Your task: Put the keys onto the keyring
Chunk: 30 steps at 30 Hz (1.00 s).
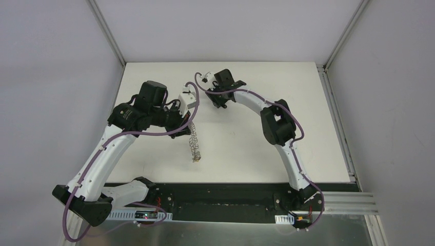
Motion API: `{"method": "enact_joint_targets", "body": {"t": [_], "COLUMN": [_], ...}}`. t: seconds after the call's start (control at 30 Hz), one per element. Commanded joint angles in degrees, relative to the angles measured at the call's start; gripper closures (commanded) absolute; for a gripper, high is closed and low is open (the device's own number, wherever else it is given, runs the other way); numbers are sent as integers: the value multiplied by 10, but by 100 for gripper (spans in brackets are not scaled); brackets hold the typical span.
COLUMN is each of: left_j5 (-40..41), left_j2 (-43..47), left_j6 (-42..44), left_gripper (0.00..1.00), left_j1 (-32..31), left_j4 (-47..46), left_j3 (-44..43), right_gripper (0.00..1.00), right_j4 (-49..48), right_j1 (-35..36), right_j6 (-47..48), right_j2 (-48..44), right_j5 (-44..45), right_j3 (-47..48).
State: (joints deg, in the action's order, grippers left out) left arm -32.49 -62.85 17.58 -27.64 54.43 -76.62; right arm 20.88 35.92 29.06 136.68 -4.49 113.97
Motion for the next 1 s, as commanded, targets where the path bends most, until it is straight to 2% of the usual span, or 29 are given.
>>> {"method": "enact_joint_targets", "body": {"t": [0.0,0.47,0.67,0.97], "left_j5": [-16,-19,-20,-28], "left_j2": [13,17,20,27], "left_j6": [7,4,2,-1], "left_gripper": [100,100,100,100], "left_j1": [7,8,10,12], "left_j4": [-13,-15,-17,-19], "left_j3": [2,4,6,8], "right_gripper": [50,63,76,89], "right_j4": [27,40,39,49], "right_j1": [1,3,6,7], "right_j6": [41,65,72,72], "right_j2": [16,7,-2,-17], "right_j5": [-14,-4,6,14], "right_j3": [39,30,28,28]}}
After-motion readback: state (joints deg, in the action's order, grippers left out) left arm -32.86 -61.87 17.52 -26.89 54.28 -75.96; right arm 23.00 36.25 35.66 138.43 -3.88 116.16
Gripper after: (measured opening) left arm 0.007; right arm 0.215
